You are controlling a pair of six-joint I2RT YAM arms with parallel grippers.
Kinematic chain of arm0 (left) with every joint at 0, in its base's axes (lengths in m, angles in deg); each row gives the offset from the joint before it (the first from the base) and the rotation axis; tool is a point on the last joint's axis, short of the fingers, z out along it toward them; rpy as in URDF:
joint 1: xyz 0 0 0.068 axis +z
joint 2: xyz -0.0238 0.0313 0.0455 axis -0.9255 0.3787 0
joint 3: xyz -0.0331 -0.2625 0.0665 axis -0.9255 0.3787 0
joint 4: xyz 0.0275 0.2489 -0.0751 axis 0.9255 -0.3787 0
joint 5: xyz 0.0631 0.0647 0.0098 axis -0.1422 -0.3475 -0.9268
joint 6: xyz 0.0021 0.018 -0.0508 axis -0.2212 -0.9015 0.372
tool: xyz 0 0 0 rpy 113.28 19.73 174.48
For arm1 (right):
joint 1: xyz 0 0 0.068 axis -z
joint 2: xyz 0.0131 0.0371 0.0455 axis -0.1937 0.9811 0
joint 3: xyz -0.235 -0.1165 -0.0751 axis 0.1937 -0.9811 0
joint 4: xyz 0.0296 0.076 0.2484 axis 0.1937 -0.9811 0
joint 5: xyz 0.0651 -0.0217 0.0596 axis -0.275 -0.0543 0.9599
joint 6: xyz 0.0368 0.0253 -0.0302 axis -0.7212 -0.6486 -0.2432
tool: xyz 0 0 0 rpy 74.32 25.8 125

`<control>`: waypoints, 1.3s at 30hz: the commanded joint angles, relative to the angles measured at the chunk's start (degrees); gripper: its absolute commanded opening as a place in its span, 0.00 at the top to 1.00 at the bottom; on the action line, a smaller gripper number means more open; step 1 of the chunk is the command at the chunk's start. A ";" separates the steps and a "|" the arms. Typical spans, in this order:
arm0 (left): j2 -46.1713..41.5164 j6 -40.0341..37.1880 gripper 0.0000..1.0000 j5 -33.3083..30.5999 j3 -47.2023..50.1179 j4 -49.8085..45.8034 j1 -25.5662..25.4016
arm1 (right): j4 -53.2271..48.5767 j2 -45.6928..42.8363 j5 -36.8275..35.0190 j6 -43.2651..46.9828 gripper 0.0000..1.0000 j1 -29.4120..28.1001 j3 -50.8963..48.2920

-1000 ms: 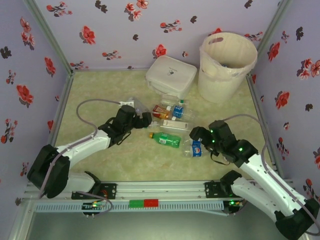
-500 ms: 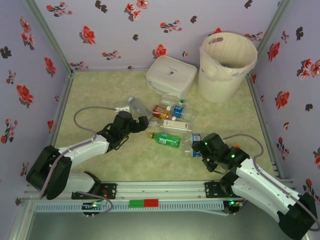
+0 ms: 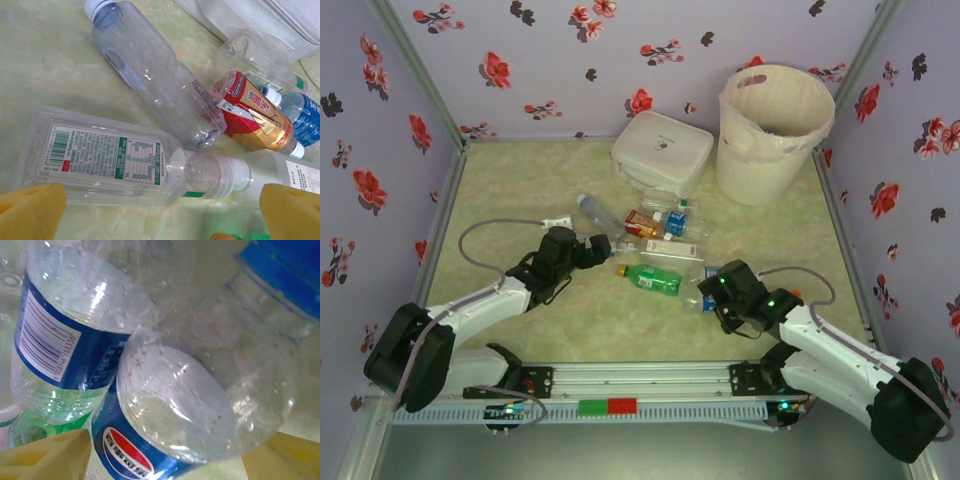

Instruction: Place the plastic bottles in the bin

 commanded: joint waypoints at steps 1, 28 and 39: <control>-1.08 1.21 0.00 0.10 0.81 -0.07 0.52 | 0.05 1.59 -2.76 1.55 0.23 0.52 -1.37; -4.51 -0.86 0.00 -0.10 -0.29 -1.31 4.14 | -9.96 -2.86 -8.26 13.48 0.57 3.82 4.51; -8.36 -3.22 0.00 0.28 -2.30 -3.38 7.20 | -22.65 4.14 -18.21 38.32 0.61 3.59 34.57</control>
